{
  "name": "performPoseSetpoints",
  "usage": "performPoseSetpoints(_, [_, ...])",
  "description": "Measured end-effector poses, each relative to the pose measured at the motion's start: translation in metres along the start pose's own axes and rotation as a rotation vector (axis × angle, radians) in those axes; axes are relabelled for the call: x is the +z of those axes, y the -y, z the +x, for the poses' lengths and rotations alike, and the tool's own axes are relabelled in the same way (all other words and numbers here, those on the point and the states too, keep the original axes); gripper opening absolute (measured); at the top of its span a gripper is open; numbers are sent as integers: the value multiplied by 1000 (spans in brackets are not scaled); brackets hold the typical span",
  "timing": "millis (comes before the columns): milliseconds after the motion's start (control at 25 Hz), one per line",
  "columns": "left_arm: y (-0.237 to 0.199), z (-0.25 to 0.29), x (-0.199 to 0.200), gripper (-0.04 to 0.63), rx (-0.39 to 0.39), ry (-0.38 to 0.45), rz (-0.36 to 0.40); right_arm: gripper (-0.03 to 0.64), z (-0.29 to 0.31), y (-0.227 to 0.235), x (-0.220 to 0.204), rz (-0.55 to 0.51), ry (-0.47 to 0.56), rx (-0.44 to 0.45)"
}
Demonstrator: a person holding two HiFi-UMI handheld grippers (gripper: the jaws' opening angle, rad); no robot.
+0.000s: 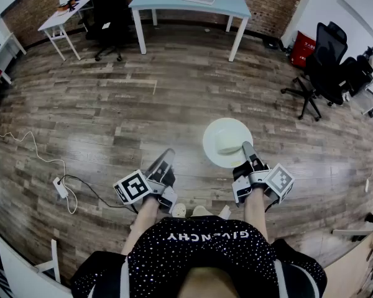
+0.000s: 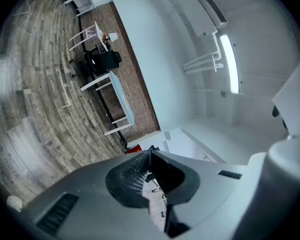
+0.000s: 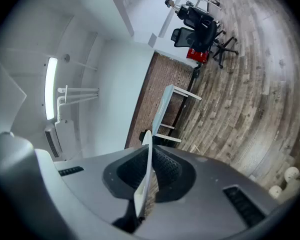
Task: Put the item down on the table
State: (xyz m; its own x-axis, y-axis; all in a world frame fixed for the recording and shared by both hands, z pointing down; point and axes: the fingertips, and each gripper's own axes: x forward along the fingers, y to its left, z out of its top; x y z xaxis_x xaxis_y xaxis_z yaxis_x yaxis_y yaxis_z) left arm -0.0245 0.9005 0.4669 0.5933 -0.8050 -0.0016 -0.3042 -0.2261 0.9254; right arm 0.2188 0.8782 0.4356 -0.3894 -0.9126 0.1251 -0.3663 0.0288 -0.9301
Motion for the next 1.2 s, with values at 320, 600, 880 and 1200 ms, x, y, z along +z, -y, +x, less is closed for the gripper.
performPoseSetpoints(320, [-40, 16, 14, 20, 71, -3, -22, 25, 41, 13, -5, 50, -36, -10])
performPoseSetpoints(600, [-61, 97, 61, 20, 65, 30, 0, 25, 131, 22, 39, 59, -64, 21])
performPoseSetpoints(880, [-47, 233, 131, 20, 17, 75, 70, 25, 253, 14, 137, 36, -92, 78])
performPoseSetpoints(1200, [-49, 311, 176, 20, 56, 134, 100, 25, 336, 13, 213, 3, -118, 96])
